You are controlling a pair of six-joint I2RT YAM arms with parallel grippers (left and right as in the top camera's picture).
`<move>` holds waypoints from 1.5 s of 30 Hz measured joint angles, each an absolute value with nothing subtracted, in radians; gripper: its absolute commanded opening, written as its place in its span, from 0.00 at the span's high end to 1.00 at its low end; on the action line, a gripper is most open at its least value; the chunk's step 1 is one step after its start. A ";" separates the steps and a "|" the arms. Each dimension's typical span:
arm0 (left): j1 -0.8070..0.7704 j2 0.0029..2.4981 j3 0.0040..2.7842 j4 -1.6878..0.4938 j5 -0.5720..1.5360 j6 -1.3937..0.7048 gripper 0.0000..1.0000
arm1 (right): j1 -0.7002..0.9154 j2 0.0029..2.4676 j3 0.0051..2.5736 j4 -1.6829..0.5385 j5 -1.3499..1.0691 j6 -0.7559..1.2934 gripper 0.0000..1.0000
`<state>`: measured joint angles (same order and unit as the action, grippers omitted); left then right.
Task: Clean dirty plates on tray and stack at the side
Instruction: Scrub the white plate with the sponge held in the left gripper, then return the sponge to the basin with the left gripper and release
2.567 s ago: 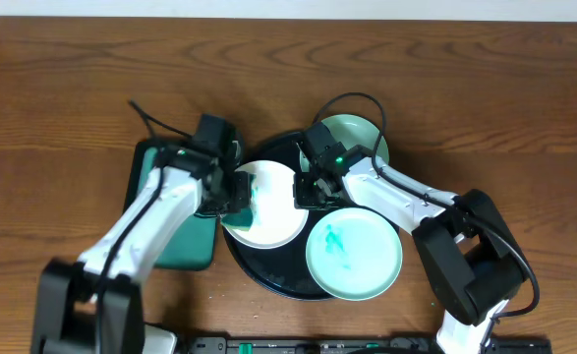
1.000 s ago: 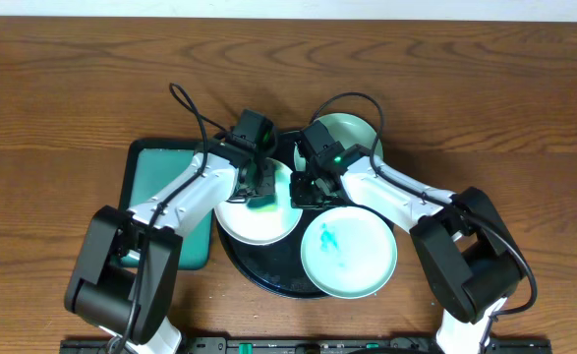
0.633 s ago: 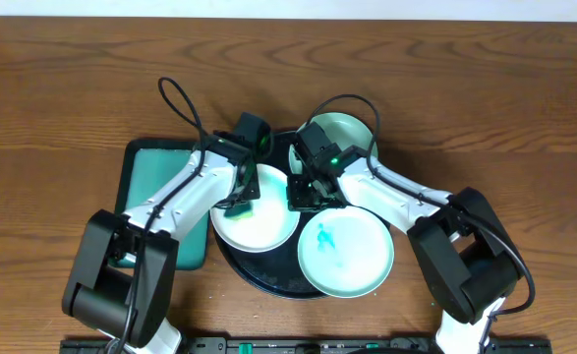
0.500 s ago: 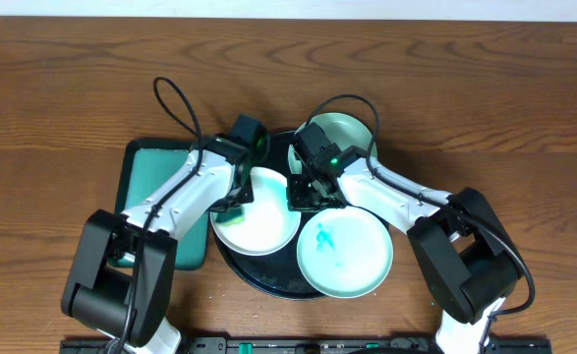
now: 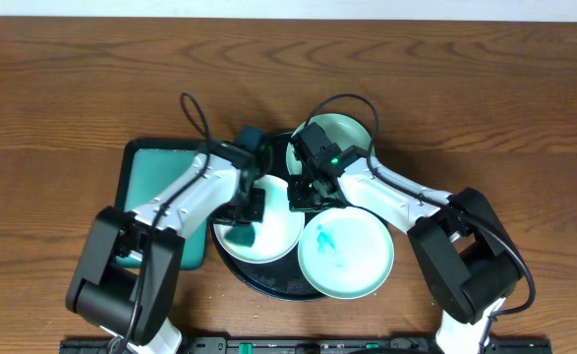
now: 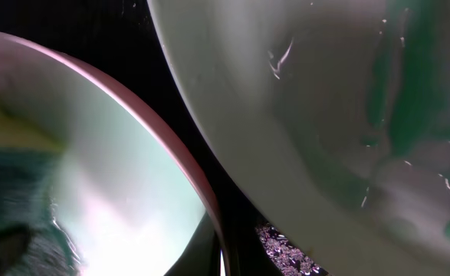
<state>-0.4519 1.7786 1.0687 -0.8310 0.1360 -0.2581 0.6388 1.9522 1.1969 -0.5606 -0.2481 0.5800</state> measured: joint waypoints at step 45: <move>-0.434 1.780 1.040 -0.572 0.324 -0.615 0.93 | 0.639 1.951 1.203 -0.595 -0.227 0.856 0.98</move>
